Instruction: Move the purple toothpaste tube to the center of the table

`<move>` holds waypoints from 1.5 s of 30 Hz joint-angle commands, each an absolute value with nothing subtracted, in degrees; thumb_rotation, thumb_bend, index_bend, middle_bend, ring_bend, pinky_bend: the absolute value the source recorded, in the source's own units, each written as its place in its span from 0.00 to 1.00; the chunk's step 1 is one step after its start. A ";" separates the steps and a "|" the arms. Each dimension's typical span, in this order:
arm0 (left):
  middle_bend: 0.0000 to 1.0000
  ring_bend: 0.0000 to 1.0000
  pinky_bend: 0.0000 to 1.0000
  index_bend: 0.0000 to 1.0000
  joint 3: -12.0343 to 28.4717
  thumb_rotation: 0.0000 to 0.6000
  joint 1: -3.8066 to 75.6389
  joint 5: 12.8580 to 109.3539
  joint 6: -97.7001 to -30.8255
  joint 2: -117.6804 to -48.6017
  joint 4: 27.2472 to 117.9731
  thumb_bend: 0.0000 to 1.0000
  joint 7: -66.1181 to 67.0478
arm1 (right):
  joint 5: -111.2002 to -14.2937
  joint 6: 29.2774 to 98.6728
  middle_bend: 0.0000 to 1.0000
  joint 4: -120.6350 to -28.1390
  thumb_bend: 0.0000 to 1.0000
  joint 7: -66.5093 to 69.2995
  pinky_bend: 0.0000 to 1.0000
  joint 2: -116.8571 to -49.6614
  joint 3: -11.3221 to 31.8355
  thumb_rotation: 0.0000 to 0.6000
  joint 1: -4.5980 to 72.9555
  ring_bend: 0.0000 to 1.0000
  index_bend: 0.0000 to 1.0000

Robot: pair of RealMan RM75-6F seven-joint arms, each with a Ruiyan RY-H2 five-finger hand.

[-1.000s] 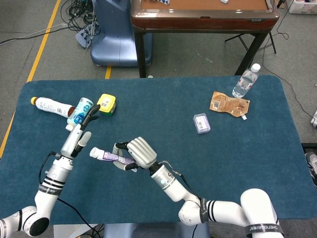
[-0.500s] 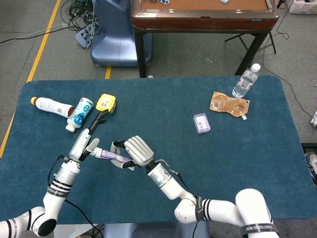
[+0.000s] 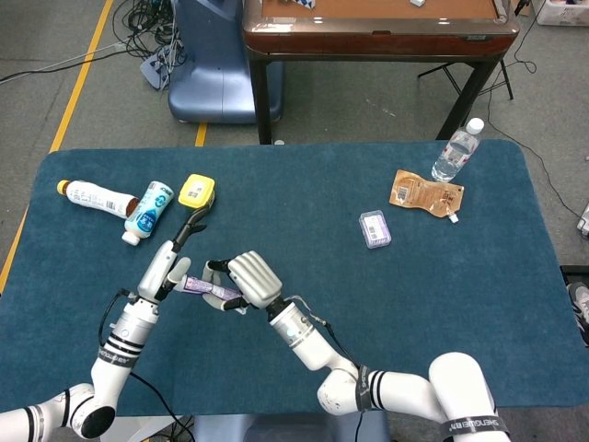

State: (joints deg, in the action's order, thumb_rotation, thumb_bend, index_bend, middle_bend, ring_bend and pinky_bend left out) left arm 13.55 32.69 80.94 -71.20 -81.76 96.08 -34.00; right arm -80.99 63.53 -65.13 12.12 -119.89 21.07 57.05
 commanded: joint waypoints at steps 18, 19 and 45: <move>0.00 0.00 0.09 0.00 13.59 0.00 31.73 82.10 -71.31 -76.91 95.38 0.02 -30.45 | -83.17 58.59 0.93 -73.38 0.92 5.77 0.89 -107.07 13.68 1.00 53.55 0.88 1.00; 0.00 0.00 0.09 0.00 13.44 0.00 31.61 82.24 -71.32 -76.52 95.37 0.02 -30.22 | -83.42 58.12 0.92 -74.15 0.92 4.98 0.89 -105.74 12.92 1.00 53.26 0.88 1.00; 0.00 0.00 0.09 0.00 10.83 0.00 29.07 83.18 -72.72 -74.24 94.18 0.02 -25.41 | -81.65 52.62 0.25 -80.17 0.47 -3.10 0.19 -95.89 7.87 1.00 50.31 0.19 0.12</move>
State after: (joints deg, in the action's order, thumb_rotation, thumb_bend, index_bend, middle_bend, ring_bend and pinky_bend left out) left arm 10.81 29.10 83.22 -72.72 -74.29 94.23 -25.41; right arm -81.59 51.69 -79.08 -2.59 -96.94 7.46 50.84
